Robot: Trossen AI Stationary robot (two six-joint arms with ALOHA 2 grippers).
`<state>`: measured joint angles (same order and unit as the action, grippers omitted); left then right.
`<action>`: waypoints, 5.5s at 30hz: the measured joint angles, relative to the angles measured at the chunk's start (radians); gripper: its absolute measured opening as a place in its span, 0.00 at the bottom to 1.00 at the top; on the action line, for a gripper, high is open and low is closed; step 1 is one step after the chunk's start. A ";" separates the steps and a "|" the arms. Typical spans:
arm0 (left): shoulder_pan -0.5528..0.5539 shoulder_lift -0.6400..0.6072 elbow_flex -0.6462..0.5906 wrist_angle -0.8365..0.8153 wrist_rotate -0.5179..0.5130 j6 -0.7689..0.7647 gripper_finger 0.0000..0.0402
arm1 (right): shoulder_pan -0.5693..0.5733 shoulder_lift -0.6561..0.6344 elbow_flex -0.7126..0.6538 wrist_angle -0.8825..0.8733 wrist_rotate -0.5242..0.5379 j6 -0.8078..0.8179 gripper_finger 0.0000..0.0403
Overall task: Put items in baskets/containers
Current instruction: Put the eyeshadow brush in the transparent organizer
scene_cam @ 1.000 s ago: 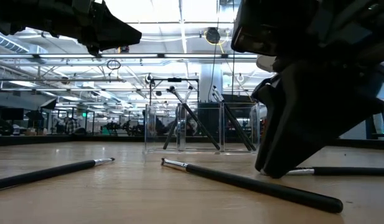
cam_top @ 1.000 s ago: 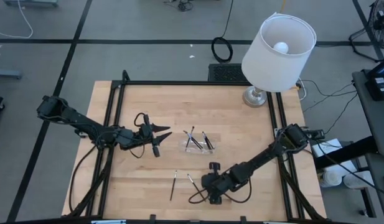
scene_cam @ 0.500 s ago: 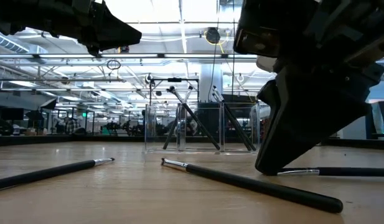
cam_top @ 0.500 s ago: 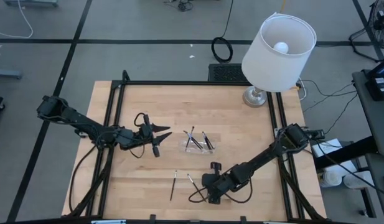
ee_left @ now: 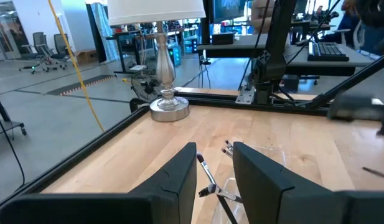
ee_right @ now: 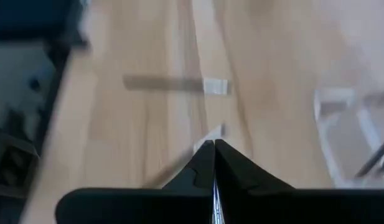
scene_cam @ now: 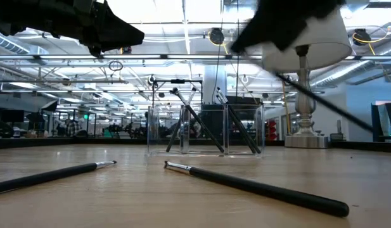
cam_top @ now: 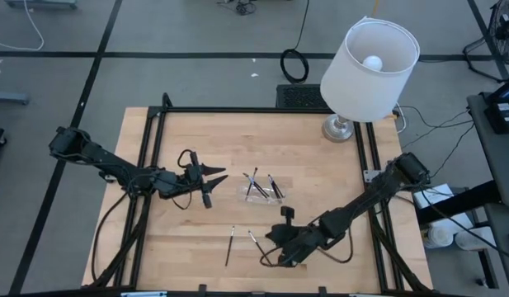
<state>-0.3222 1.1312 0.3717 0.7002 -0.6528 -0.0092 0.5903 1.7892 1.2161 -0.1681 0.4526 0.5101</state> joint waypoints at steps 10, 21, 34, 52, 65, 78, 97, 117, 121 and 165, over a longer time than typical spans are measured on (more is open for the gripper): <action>0.000 0.000 0.000 0.000 0.000 0.001 0.29 | -0.041 -0.100 0.002 0.353 0.046 -0.324 0.00; 0.000 0.000 0.000 -0.001 0.000 0.001 0.29 | -0.211 -0.101 0.002 0.577 0.152 -0.632 0.00; 0.000 0.000 0.000 0.004 0.000 0.011 0.29 | -0.397 -0.101 -0.253 0.880 0.093 -0.458 0.00; 0.001 0.000 0.000 0.010 -0.001 0.009 0.29 | -0.398 -0.016 -0.400 1.020 0.092 -0.327 0.00; 0.001 0.000 0.000 0.008 -0.002 0.015 0.29 | -0.399 0.056 -0.401 1.053 0.066 -0.341 0.02; 0.024 0.000 0.000 0.004 -0.002 -0.043 0.29 | -0.365 -0.010 -0.356 1.138 -0.024 -0.453 0.34; 0.013 0.000 0.000 -0.018 -0.002 -0.047 0.29 | -0.021 -0.065 -0.329 0.935 0.068 -0.477 0.41; -0.007 0.000 0.000 -0.017 0.031 0.062 0.29 | 0.119 0.136 -0.290 0.803 0.119 -0.182 0.43; -0.038 0.000 0.001 0.029 0.058 0.095 0.29 | 0.119 0.177 -0.290 0.845 0.089 -0.105 0.44; -0.409 0.000 0.209 -0.147 -0.100 0.222 0.29 | 0.057 0.325 0.114 0.225 0.199 0.203 0.44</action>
<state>-0.7311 1.1309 0.5804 0.5527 -0.7528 0.2132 0.6475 2.1139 1.3304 0.0568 0.6512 0.7128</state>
